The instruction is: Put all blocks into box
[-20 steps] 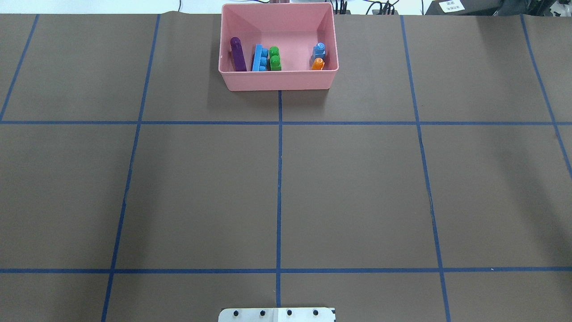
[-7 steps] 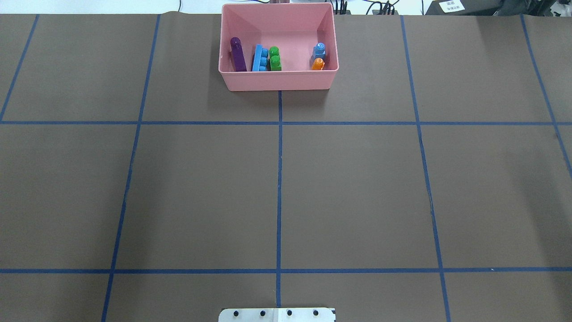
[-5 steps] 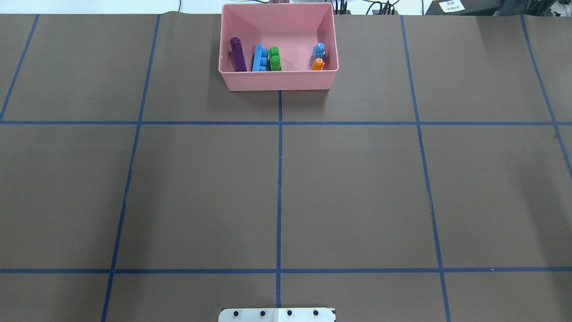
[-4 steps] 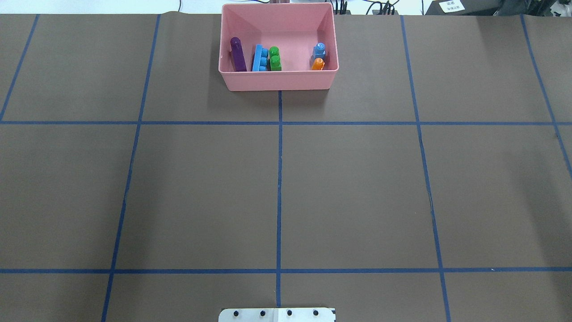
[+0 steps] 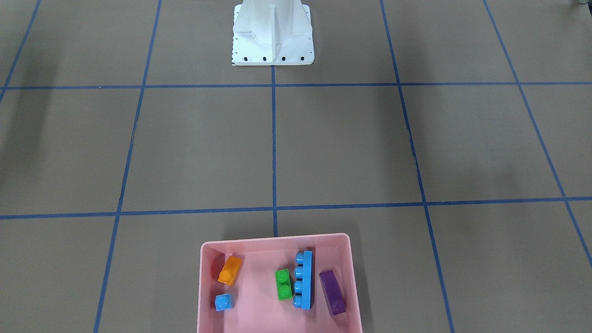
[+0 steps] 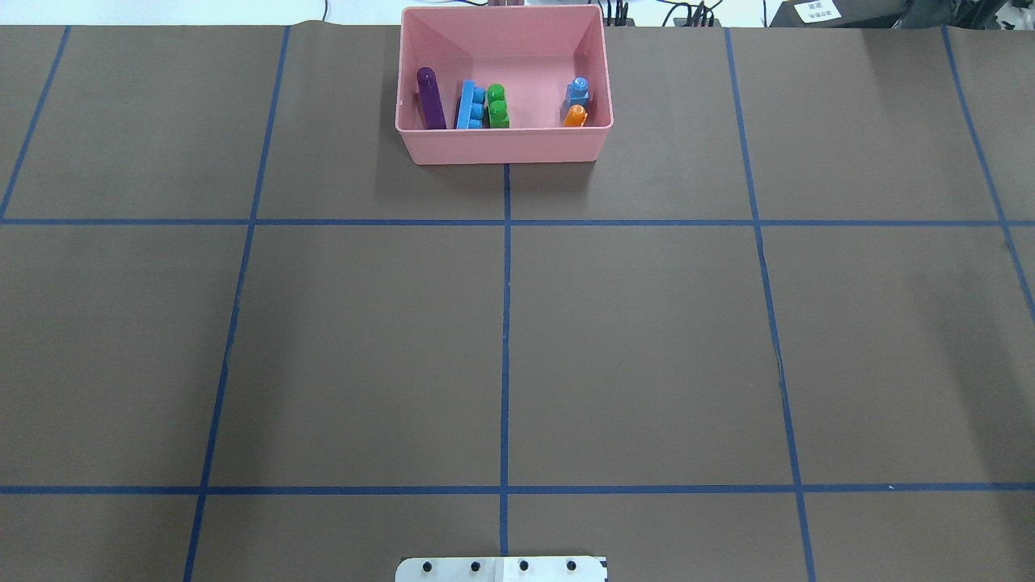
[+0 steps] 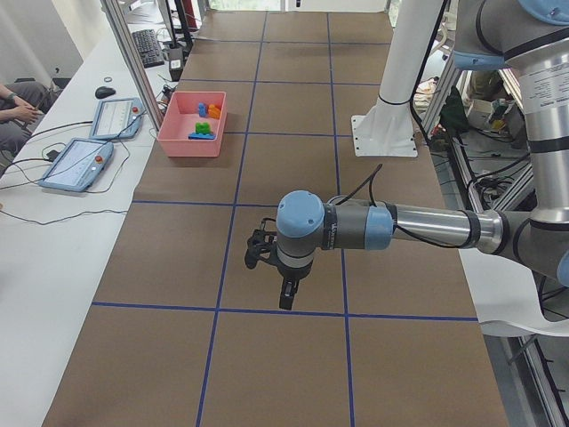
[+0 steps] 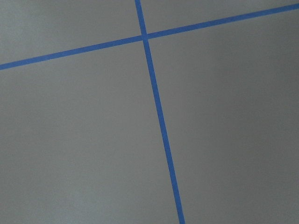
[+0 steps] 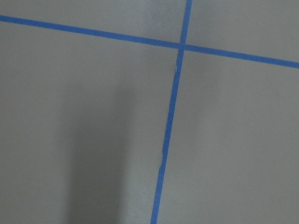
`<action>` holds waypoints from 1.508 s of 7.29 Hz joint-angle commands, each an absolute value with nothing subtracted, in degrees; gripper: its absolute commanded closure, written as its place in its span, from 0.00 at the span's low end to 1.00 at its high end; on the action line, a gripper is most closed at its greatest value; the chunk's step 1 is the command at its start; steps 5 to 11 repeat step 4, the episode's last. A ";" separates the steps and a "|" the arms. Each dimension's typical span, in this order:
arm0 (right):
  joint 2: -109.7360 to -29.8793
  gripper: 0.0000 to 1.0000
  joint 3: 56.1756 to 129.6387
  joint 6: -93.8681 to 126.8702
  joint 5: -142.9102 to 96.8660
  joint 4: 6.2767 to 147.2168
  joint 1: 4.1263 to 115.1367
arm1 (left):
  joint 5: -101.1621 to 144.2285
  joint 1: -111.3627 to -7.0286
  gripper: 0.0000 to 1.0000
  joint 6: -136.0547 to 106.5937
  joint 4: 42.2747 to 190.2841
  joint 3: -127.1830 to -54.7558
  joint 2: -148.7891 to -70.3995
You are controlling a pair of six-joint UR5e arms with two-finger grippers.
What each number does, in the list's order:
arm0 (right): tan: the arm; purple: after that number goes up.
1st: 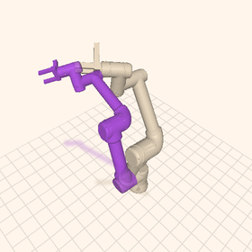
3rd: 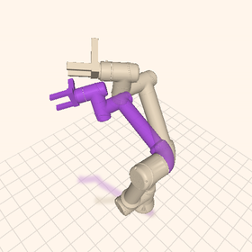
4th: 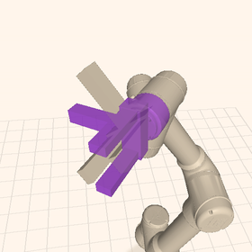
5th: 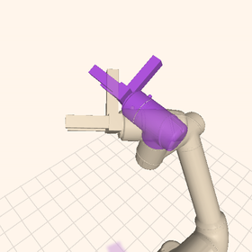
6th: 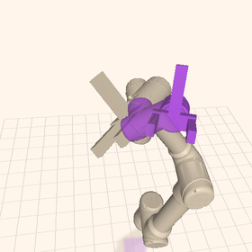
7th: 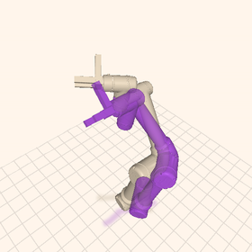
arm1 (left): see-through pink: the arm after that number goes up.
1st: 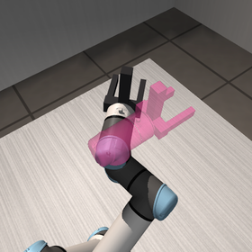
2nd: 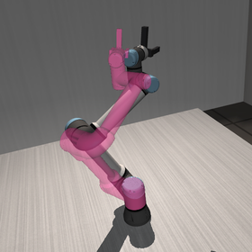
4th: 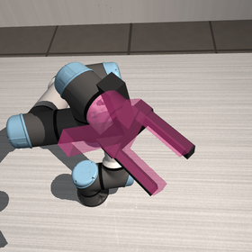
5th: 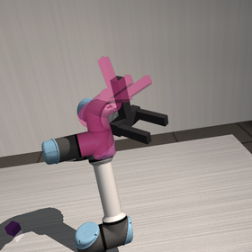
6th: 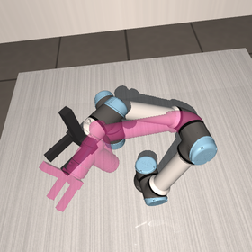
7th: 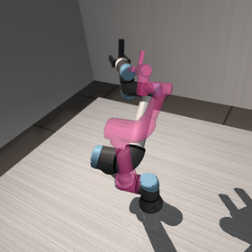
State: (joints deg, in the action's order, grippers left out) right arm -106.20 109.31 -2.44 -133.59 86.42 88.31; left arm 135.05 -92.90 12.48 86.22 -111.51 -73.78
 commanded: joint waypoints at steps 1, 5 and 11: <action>-106.17 0.00 109.16 -2.37 -133.59 85.52 88.16 | 135.00 -92.90 0.00 12.48 86.22 -111.45 -73.74; -106.00 0.00 109.16 -2.37 -133.59 85.52 87.98 | 135.00 -92.90 0.00 12.48 85.87 -111.71 -73.83; -106.00 0.00 109.16 -2.37 -133.59 85.52 87.98 | 135.00 -92.90 0.00 12.48 85.87 -111.71 -73.83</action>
